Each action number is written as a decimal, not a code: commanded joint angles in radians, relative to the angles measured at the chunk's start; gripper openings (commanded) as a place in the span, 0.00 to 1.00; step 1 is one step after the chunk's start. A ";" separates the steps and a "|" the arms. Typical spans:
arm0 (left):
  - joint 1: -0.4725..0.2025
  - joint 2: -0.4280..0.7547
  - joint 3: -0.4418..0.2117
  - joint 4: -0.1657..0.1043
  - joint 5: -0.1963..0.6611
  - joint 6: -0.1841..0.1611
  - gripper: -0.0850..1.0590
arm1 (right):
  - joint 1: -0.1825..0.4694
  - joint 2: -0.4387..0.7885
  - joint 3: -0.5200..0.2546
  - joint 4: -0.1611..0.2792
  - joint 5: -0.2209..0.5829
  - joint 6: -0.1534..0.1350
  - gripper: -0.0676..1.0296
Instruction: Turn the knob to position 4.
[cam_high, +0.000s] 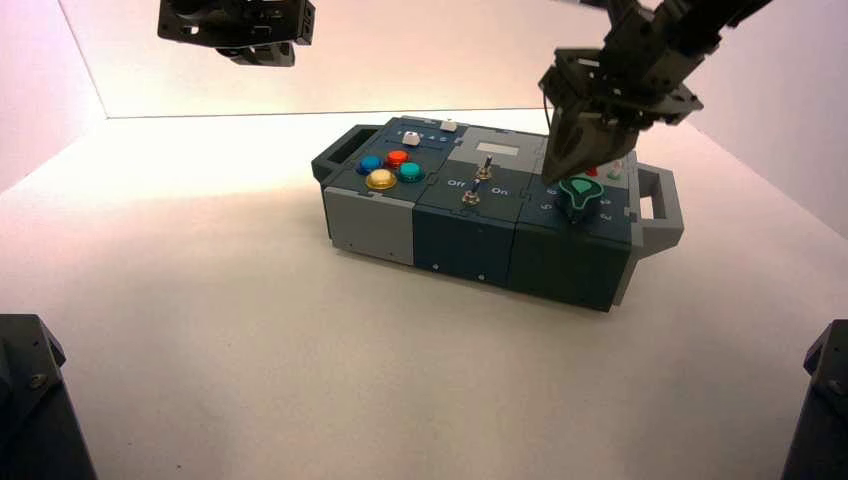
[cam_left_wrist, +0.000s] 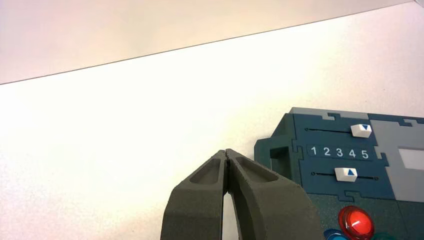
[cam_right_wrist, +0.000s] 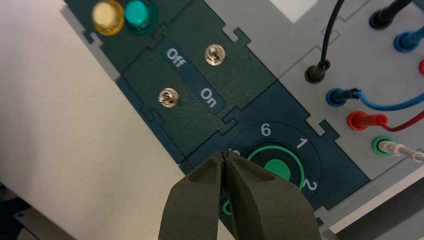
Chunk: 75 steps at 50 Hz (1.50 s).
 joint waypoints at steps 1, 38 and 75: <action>0.002 -0.014 -0.026 0.000 -0.009 0.002 0.05 | 0.005 -0.057 -0.032 0.003 0.000 0.000 0.04; 0.003 -0.011 -0.025 0.000 -0.009 0.002 0.05 | -0.336 -0.394 0.035 -0.017 -0.089 -0.003 0.04; 0.003 -0.006 -0.026 0.000 -0.009 0.002 0.05 | -0.364 -0.368 0.141 -0.008 -0.304 0.003 0.04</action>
